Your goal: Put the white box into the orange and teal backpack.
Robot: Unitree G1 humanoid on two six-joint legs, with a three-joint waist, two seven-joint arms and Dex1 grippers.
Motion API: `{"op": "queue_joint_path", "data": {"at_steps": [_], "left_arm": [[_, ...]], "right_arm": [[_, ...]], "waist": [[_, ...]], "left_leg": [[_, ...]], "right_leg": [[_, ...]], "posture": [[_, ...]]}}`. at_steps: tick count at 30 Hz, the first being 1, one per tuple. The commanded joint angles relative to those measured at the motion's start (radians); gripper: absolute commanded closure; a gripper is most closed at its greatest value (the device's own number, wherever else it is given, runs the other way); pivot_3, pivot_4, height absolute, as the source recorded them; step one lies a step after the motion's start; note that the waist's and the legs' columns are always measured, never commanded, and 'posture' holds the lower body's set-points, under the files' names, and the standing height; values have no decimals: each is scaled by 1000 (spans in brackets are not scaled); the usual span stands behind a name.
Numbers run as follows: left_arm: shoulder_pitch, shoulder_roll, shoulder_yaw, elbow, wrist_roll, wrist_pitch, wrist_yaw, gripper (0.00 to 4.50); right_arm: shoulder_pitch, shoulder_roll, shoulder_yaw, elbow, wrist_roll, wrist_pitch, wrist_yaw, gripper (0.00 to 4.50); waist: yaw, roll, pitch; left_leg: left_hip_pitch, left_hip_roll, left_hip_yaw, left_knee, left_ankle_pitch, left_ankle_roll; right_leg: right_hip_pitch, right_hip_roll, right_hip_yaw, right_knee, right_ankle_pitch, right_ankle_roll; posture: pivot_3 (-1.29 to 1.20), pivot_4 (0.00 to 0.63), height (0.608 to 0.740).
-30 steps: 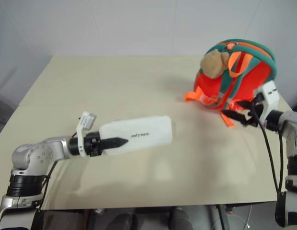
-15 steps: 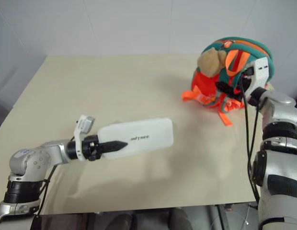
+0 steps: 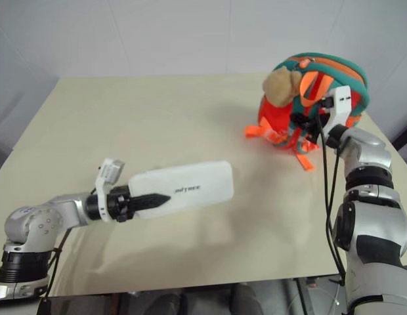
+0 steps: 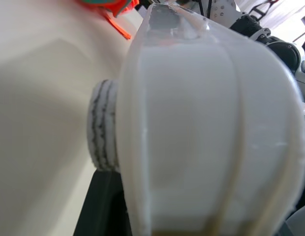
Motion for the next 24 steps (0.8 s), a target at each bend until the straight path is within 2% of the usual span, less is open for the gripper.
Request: {"op": "queue_joint_path", "data": {"at_steps": [1, 6, 8, 12, 16, 21, 24], "left_arm": [[-23, 53, 44, 37, -16, -33, -65, 3255], [-59, 123, 79, 160, 9, -80, -112, 3255], [-66, 148, 89, 206, 23, -97, -129, 3255], [-69, 187, 102, 274, 29, -105, -163, 3255], [-65, 192, 131, 293, 26, -111, -155, 3255], [-46, 197, 136, 315, 48, -136, -163, 3255], [-48, 167, 172, 325, 41, -173, -144, 3255]], "right_arm": [[-3, 19, 16, -155, 54, 104, 139, 3924], [104, 26, 39, -548, 226, 486, 267, 3924], [166, 13, 33, -756, 362, 709, 279, 3924], [247, -1, -22, -1045, 612, 1060, 233, 3924], [272, -15, -110, -1176, 839, 1353, 173, 3924], [349, -144, -112, -1206, 1129, 1399, 60, 3924], [415, -220, -96, -1222, 1296, 1399, -29, 3924]], "waist": [[-2, 0, 0], [2, 0, 0], [7, 0, 0], [7, 0, 0], [8, 0, 0], [18, -1, 0], [27, -1, 0]], "left_leg": [[0, 0, 1, 0, 0, 0], [0, 2, 3, 0, 0, 0], [0, 3, 4, 0, -1, 0], [-4, 3, 6, 0, -2, 1], [-7, 3, 8, 0, -4, 2], [-7, 3, 9, 1, -6, 4], [-8, 2, 11, 3, -8, 7]], "right_leg": [[0, 0, 1, 1, 0, 0], [-3, 2, 3, 3, 0, 0], [-4, 2, 4, 3, 0, 0], [-10, 1, 5, 4, 0, 0], [-15, 1, 5, 5, 0, 0], [-14, -1, 4, 4, 0, -1], [-14, -1, 4, 3, 0, 0]], "posture": [[0, 150, 740], [0, 150, 740], [0, 150, 740], [0, 150, 740], [0, 150, 740], [0, 150, 740], [0, 150, 740]]}}
